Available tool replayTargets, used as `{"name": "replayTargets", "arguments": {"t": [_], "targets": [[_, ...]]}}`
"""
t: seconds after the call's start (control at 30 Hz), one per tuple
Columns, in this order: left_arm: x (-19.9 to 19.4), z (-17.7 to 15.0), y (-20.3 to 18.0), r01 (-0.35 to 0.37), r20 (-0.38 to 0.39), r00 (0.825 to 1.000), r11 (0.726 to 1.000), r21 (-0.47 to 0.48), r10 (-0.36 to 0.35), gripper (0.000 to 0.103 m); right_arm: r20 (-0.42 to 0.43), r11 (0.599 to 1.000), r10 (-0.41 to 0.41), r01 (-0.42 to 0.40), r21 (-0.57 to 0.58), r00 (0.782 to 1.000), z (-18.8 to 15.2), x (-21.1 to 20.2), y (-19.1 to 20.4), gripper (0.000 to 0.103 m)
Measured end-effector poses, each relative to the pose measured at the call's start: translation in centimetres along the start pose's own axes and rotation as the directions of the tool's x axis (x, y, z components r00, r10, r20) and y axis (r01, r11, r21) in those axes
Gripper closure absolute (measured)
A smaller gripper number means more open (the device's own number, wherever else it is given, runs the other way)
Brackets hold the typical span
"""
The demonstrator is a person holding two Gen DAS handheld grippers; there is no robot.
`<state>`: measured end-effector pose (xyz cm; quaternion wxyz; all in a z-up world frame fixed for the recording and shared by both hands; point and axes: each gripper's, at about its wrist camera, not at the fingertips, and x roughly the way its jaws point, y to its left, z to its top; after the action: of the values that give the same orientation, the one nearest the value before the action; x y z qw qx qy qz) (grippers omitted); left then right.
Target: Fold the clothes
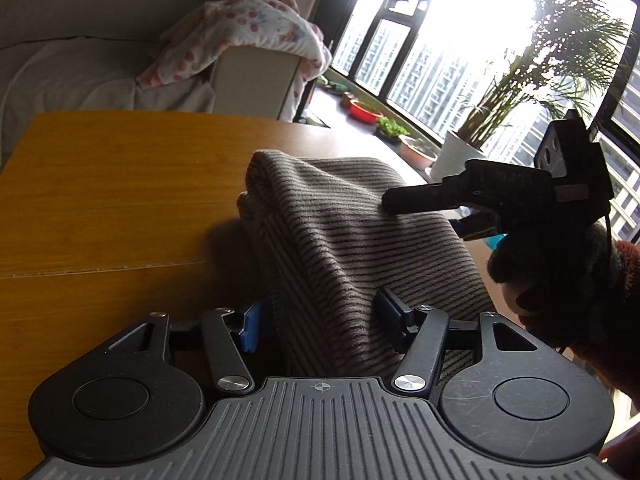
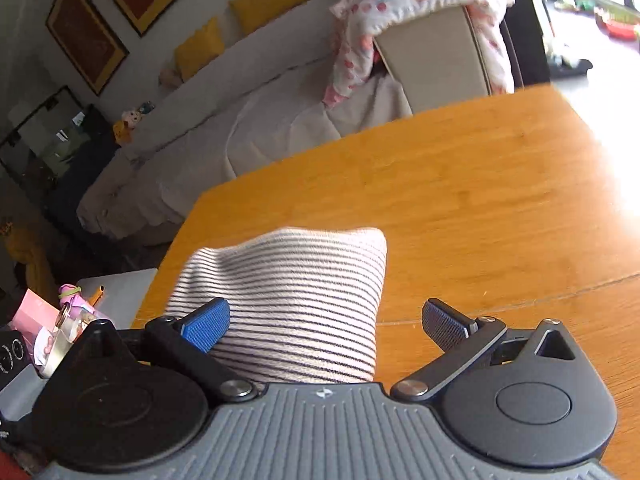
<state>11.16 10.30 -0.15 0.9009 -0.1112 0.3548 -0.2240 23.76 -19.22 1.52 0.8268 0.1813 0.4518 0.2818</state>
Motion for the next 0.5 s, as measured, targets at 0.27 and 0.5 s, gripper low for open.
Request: {"name": "replayTargets", "arguments": {"t": [0.27, 0.5], "targets": [[0.2, -0.4, 0.1, 0.009, -0.004, 1.000, 1.000, 0.006, -0.009, 0.037, 0.125, 0.982, 0.162, -0.147, -0.123, 0.979, 0.3, -2.2, 3.5, 0.025], [0.7, -0.4, -0.1, 0.013, -0.005, 1.000, 1.000, 0.007, -0.013, 0.036, 0.140, 0.983, -0.078, 0.099, -0.156, 0.987, -0.9, -2.0, 1.7, 0.022]]}}
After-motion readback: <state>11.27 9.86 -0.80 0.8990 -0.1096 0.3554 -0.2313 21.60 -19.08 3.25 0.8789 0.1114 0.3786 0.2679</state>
